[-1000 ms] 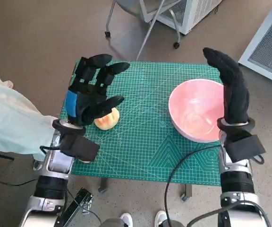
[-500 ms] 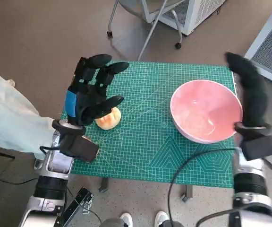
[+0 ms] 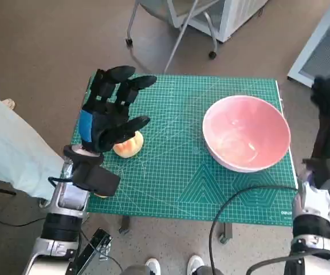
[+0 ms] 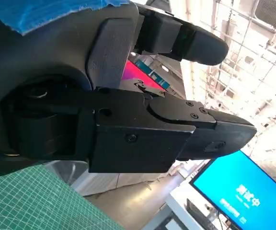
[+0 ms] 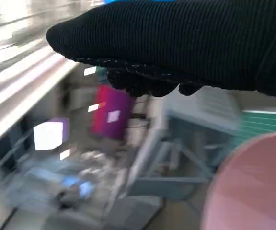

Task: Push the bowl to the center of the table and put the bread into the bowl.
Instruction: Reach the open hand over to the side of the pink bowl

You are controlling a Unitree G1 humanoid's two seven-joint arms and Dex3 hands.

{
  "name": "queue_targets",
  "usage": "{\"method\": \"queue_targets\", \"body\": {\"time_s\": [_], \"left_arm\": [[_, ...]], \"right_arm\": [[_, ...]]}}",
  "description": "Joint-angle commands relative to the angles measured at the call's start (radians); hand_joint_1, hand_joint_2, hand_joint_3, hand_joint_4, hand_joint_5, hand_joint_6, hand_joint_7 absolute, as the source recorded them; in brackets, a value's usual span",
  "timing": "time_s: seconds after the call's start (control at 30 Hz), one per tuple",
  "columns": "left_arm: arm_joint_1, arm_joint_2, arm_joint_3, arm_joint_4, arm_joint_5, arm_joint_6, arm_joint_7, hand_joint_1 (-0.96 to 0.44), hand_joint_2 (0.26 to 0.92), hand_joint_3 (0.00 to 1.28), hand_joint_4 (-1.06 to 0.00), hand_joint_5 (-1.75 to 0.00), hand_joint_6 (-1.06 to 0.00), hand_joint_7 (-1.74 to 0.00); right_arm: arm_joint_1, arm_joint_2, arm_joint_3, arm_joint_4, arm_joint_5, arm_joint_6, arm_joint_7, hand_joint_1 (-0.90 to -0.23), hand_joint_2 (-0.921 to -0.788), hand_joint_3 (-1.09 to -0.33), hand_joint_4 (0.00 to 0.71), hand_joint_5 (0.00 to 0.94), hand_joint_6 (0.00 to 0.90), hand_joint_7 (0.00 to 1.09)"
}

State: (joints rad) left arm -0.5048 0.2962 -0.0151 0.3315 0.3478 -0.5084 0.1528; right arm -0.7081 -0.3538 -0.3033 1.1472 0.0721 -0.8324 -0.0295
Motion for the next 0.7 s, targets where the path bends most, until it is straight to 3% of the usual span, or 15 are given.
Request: {"method": "queue_targets", "body": {"time_s": [0.03,0.27,0.53,0.7], "left_arm": [[0.007,0.003,0.005,-0.007,-0.001,-0.002,0.01,-0.02,0.91,0.0,-0.21,-0.94,-0.25,-0.96],[0.013,0.012,0.009,-0.007,-0.001,-0.005,0.01,-0.03,0.912,0.0,-0.22,-0.93,-0.25,-0.95],[0.023,0.02,0.017,-0.011,-0.009,-0.011,0.005,-0.03,0.913,0.0,-0.22,-0.93,-0.26,-0.94],[0.032,0.024,0.023,-0.021,-0.011,-0.009,0.001,-0.04,0.914,0.0,-0.22,-0.92,-0.26,-0.94]], "right_arm": [[0.003,0.01,-0.008,0.069,0.006,0.07,-0.024,-0.555,-0.921,-0.789,0.289,0.002,0.002,0.75],[0.003,0.027,-0.004,0.109,0.002,0.129,-0.039,-0.519,-0.921,-0.844,0.251,0.0,0.0,0.73],[-0.005,0.084,-0.046,0.136,0.064,0.205,0.026,-0.528,-0.921,-0.829,0.207,0.0,-0.001,0.73],[-0.018,0.105,-0.061,0.146,0.081,0.241,0.042,-0.521,-0.921,-0.822,0.2,0.0,-0.001,0.73]]}}
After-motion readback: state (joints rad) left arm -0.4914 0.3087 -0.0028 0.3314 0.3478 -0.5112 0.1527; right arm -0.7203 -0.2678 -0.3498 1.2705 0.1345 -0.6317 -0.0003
